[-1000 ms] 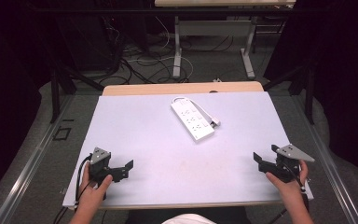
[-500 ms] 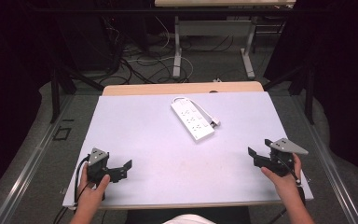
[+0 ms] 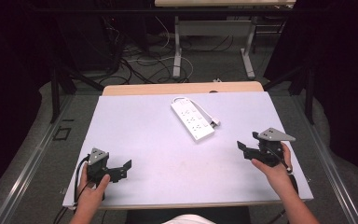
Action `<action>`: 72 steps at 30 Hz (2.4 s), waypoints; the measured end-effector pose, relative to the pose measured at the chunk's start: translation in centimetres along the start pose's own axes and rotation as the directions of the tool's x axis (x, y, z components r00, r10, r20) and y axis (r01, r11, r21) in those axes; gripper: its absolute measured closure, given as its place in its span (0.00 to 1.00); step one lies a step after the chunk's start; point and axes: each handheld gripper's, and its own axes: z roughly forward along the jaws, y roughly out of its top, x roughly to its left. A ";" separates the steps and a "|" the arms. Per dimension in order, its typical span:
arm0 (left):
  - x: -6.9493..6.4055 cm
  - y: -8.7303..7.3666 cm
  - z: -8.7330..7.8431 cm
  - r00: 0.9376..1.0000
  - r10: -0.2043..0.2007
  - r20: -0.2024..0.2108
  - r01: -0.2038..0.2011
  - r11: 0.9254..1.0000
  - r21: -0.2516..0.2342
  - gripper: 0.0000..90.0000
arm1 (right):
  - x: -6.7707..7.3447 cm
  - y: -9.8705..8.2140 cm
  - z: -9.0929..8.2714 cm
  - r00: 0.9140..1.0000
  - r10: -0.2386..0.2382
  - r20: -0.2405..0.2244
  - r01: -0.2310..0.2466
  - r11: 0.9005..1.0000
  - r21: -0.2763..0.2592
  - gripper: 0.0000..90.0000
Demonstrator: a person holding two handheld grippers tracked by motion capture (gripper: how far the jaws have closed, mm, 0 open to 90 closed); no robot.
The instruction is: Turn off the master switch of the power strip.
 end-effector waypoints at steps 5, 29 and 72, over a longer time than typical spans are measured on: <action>0.1 0.0 -0.1 1.000 -0.003 0.000 0.003 1.000 -0.002 0.00 | 0.3 0.9 0.3 1.000 -0.008 -0.013 0.009 1.000 0.005 0.31; 0.2 0.0 0.0 1.000 0.000 0.001 0.000 1.000 0.010 0.00 | 0.8 4.7 2.1 0.999 -0.021 -0.035 0.023 0.998 0.057 0.31; 0.7 0.0 0.5 1.000 -0.015 0.010 0.015 1.000 0.014 0.00 | 2.3 10.6 9.2 0.994 -0.071 -0.078 0.082 0.986 0.144 0.39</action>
